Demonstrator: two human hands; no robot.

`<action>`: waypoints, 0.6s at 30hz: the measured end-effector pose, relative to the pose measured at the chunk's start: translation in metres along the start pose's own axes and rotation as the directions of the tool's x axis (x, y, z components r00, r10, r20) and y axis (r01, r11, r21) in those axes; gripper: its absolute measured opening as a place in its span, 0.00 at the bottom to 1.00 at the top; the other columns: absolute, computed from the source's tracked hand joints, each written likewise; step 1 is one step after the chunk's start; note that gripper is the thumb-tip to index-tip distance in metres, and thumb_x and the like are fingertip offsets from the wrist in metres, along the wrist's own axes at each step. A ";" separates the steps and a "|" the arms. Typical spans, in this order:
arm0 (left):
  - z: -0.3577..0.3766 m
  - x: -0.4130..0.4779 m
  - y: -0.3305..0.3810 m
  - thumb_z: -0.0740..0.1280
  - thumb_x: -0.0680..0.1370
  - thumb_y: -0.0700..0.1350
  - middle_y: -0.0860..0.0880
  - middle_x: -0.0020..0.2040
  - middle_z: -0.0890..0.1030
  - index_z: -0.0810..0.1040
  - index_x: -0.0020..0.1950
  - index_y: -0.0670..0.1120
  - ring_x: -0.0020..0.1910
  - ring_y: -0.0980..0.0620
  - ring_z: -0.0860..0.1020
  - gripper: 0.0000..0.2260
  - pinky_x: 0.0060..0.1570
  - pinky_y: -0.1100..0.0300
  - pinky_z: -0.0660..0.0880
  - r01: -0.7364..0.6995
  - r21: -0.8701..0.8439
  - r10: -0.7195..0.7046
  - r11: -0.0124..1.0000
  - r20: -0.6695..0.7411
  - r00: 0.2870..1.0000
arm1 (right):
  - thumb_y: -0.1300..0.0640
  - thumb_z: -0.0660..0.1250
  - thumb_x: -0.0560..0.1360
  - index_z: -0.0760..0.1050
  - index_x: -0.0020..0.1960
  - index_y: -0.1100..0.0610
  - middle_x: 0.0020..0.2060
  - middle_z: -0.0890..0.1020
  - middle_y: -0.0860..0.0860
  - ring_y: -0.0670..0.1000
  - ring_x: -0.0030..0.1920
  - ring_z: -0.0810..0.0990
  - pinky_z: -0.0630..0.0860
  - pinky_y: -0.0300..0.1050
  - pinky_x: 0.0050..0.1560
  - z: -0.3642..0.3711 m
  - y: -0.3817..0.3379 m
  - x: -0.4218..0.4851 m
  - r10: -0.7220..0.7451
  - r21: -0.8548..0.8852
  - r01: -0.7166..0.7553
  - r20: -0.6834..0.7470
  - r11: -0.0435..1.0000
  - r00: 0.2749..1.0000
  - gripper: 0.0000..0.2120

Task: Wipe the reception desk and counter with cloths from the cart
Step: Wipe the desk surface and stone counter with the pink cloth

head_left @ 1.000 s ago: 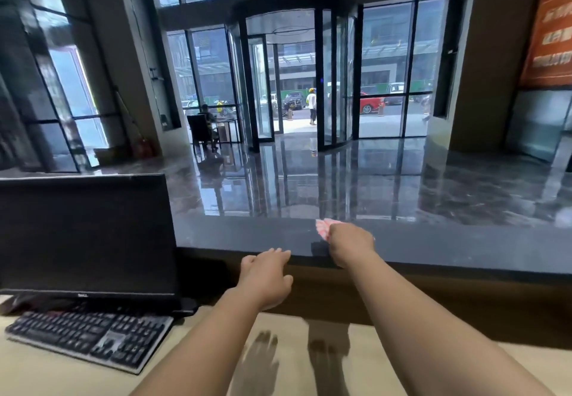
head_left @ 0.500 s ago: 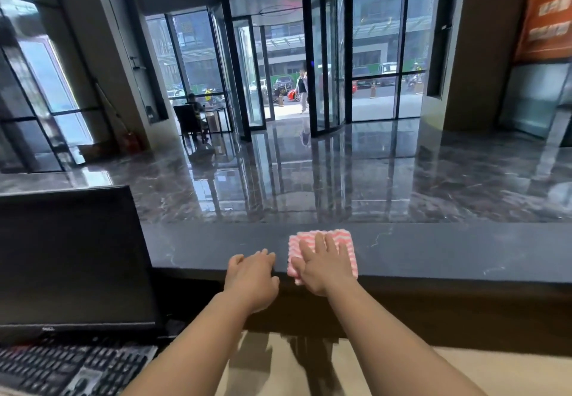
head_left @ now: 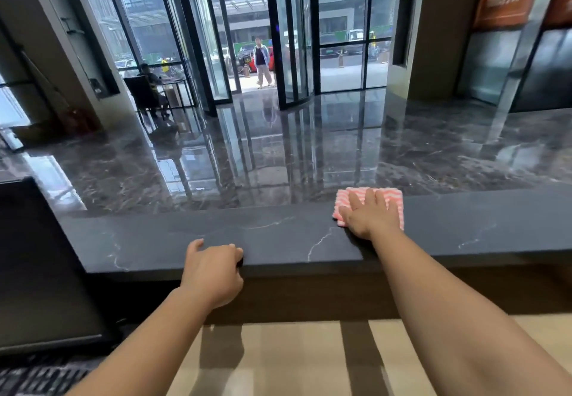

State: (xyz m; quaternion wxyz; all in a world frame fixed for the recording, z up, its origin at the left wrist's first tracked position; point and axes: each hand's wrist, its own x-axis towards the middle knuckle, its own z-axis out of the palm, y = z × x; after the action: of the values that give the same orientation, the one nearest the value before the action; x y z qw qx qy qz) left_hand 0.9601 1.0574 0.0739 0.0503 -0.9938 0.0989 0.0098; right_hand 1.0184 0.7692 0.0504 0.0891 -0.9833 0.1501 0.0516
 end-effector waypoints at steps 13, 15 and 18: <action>0.023 -0.022 -0.040 0.59 0.81 0.44 0.56 0.79 0.52 0.55 0.79 0.53 0.77 0.61 0.48 0.27 0.75 0.54 0.39 -0.053 -0.361 0.026 0.931 -0.079 0.997 | 0.42 0.44 0.83 0.39 0.80 0.48 0.78 0.38 0.56 0.59 0.78 0.37 0.36 0.62 0.75 0.014 -0.106 -0.017 -0.126 -0.029 0.127 0.047 0.991 0.991 0.29; 0.027 -0.026 -0.057 0.59 0.81 0.43 0.55 0.79 0.53 0.55 0.79 0.52 0.77 0.60 0.48 0.27 0.75 0.55 0.41 -0.010 -0.374 -0.041 0.928 -0.128 0.991 | 0.42 0.44 0.83 0.38 0.80 0.48 0.78 0.38 0.55 0.59 0.78 0.36 0.36 0.62 0.75 0.020 -0.139 -0.020 -0.181 -0.032 0.183 0.061 0.983 0.982 0.29; 0.032 -0.032 -0.085 0.58 0.81 0.44 0.54 0.79 0.55 0.56 0.78 0.52 0.77 0.58 0.51 0.26 0.75 0.55 0.44 0.092 -0.340 -0.156 0.936 -0.166 0.974 | 0.43 0.43 0.83 0.38 0.80 0.47 0.78 0.37 0.55 0.58 0.78 0.35 0.36 0.63 0.75 0.029 -0.186 -0.025 -0.266 -0.026 0.269 0.085 0.963 0.960 0.28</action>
State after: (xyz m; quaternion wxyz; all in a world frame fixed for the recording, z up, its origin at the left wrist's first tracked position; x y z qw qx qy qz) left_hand 0.9450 1.1495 0.0515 -0.1261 -0.9887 0.0371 -0.0719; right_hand 1.0488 0.9561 0.0551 0.0827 -0.9931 0.0112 0.0818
